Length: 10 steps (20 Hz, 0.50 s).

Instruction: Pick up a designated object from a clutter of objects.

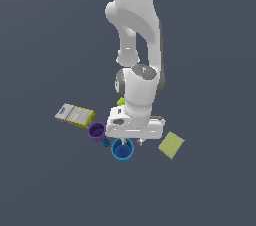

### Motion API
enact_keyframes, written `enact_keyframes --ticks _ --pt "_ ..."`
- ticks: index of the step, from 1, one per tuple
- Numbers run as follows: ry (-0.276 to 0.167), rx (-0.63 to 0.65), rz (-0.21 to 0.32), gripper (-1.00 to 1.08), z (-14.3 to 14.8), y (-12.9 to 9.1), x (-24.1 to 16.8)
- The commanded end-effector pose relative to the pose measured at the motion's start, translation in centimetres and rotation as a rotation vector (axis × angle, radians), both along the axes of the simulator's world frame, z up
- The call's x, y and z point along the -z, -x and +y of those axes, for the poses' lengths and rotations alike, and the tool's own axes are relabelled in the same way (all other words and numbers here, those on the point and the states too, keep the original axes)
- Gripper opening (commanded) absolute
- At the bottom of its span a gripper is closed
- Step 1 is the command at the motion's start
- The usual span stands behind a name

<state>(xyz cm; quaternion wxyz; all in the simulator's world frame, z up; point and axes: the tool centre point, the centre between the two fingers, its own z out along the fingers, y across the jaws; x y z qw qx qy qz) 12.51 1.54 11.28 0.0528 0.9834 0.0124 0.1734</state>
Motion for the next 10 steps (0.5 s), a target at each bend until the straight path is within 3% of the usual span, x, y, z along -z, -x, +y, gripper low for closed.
enact_keyframes --ticks 1,10 --pt "-0.001 -0.005 -0.014 0.28 0.2 -0.2 0.9" --pt "-0.003 -0.012 -0.027 0.28 0.5 -0.2 2.0"
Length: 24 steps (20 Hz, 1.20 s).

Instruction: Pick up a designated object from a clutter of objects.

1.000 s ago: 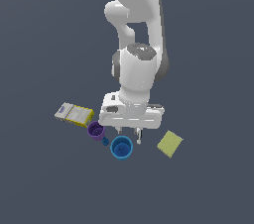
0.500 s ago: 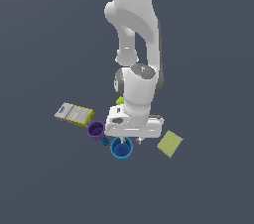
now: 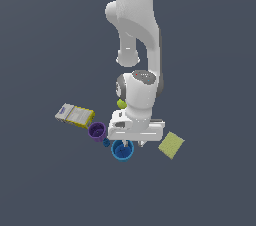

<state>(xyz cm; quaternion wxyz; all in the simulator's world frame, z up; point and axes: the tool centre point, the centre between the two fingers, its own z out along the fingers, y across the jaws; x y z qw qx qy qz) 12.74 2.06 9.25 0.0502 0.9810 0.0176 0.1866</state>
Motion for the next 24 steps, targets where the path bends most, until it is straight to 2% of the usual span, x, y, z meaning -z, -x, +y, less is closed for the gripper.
enact_keyframes --ticks 1,14,15,24 --pt "0.000 0.000 -0.001 0.28 0.0 0.0 0.0" --pt "0.000 -0.001 -0.003 0.28 -0.2 -1.0 2.6" --pt "0.000 -0.001 -0.003 -1.00 -0.2 -1.0 2.6" --pt "0.000 -0.001 -0.003 -1.00 -0.2 -1.0 2.6"
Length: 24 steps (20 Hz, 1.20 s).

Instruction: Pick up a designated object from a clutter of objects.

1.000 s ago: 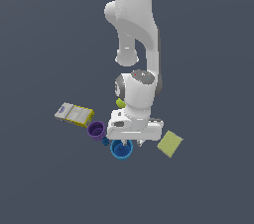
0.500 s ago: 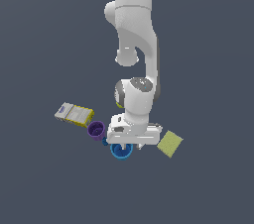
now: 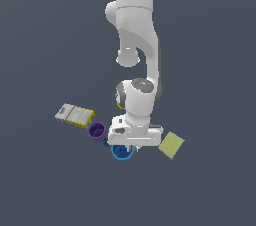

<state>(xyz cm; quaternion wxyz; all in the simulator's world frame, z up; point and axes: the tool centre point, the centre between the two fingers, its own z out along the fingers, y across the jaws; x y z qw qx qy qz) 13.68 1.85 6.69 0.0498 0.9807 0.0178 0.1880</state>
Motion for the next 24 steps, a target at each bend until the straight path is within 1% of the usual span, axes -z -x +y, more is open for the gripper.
enact_keyframes --ticks 1,7,12,18,24 --pt "0.000 0.000 0.000 -1.00 0.0 0.0 0.0" --pt "0.000 0.000 0.000 -1.00 0.4 0.3 -0.7" --pt "-0.001 0.000 0.000 -1.00 1.3 1.2 -2.5" --pt "-0.002 0.001 0.000 -1.00 3.1 2.8 -6.0" --pt "-0.002 0.001 0.000 -1.00 5.6 5.0 -11.0"
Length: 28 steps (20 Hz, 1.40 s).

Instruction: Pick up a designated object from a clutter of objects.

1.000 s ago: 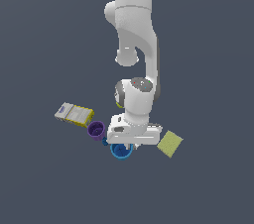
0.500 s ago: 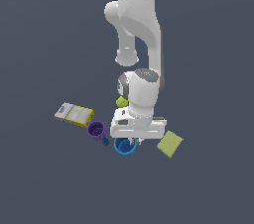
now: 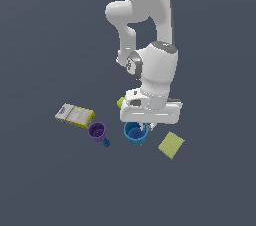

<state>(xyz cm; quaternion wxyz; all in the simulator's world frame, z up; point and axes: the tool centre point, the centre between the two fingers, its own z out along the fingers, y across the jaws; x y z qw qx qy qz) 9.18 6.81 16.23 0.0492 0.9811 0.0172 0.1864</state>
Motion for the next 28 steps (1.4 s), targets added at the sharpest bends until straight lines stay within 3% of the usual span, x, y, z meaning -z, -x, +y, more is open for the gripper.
enact_keyframes --ticks 1,28 --pt "-0.001 0.000 -0.004 -1.00 1.1 0.9 -2.4" --pt "0.001 -0.001 -0.004 -1.00 13.4 11.1 -26.7"
